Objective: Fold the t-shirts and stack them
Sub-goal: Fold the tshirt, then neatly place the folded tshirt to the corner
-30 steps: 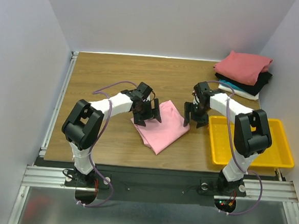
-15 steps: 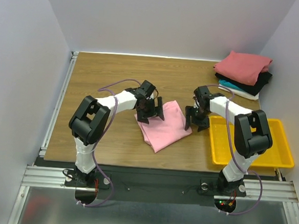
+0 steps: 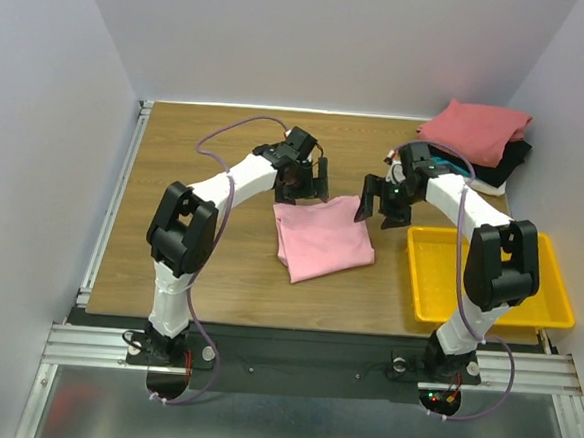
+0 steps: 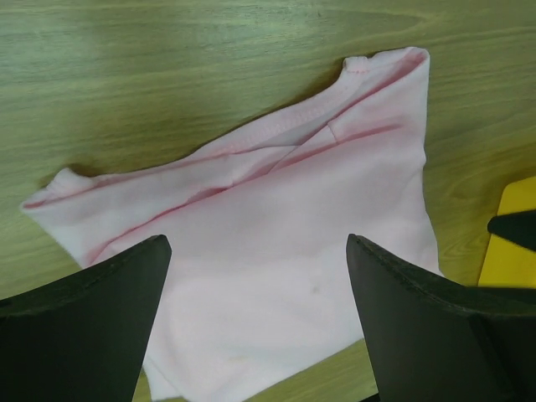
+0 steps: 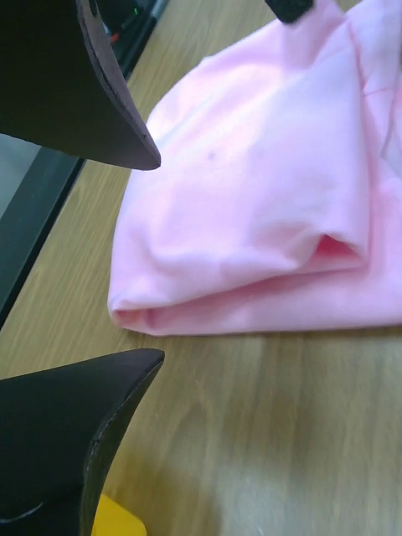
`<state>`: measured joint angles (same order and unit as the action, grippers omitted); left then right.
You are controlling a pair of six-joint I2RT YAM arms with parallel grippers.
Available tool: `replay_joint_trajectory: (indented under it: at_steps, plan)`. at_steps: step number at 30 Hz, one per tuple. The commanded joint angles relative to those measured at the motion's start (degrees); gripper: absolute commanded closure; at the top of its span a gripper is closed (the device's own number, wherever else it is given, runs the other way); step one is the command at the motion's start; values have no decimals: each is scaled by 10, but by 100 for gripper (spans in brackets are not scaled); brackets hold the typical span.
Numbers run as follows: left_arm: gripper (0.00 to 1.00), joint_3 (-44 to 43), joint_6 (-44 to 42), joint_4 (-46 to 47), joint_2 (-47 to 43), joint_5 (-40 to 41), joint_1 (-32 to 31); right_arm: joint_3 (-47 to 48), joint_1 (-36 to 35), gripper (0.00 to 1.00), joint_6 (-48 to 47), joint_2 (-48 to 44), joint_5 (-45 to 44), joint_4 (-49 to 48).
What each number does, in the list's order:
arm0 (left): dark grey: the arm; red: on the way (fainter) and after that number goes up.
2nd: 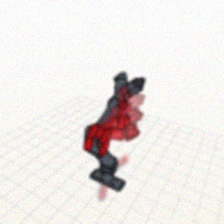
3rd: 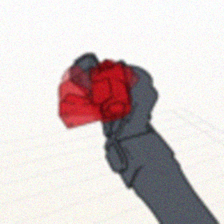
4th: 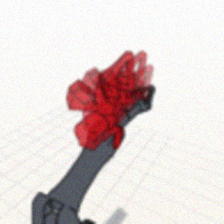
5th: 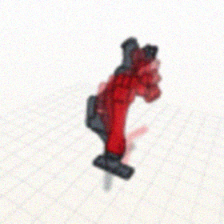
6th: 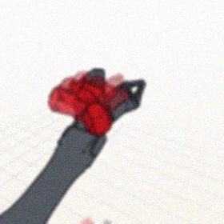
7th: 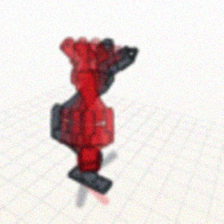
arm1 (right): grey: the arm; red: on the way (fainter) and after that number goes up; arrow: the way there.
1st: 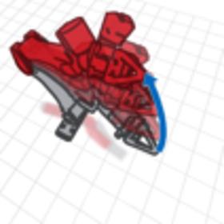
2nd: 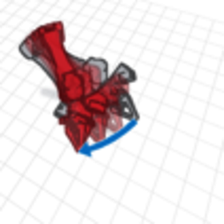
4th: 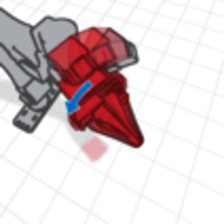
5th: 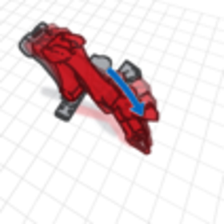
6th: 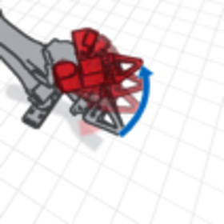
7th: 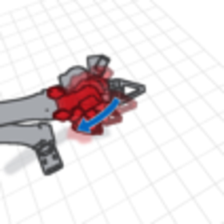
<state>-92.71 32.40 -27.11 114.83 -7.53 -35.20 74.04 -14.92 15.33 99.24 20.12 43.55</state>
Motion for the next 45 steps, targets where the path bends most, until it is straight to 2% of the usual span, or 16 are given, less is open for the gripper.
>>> replay_joint_trajectory:
  at_steps: [1, 4, 9, 18, 22, 28, 36, 45]
  plan:
    - [2, -4, -2, -29, -87, 47, -1, 0, 60, 6, -25, 2, 111, -43]
    - [2, 42, 1, -28, -127, 42, 0, -26, 86, 5, -13, 4, 176, -85]
    - [2, 151, 9, -37, -174, 40, 0, -57, 89, 5, -24, 13, 233, -141]
    - [2, 273, 35, 26, -187, 9, -1, -96, 89, 5, -23, 55, 207, -196]
    - [1, 284, 42, 39, -170, 1, -1, -93, 90, 5, -26, 65, 187, -198]
    - [2, 287, 44, 65, -153, -39, -3, -106, 85, 5, -17, 78, 208, -218]
    - [2, 282, 42, 76, -129, -64, -12, -117, 19, 6, -10, 89, 193, -239]
    - [2, 277, 34, 88, -108, -90, -14, -116, -20, 9, 5, 107, 184, -256]
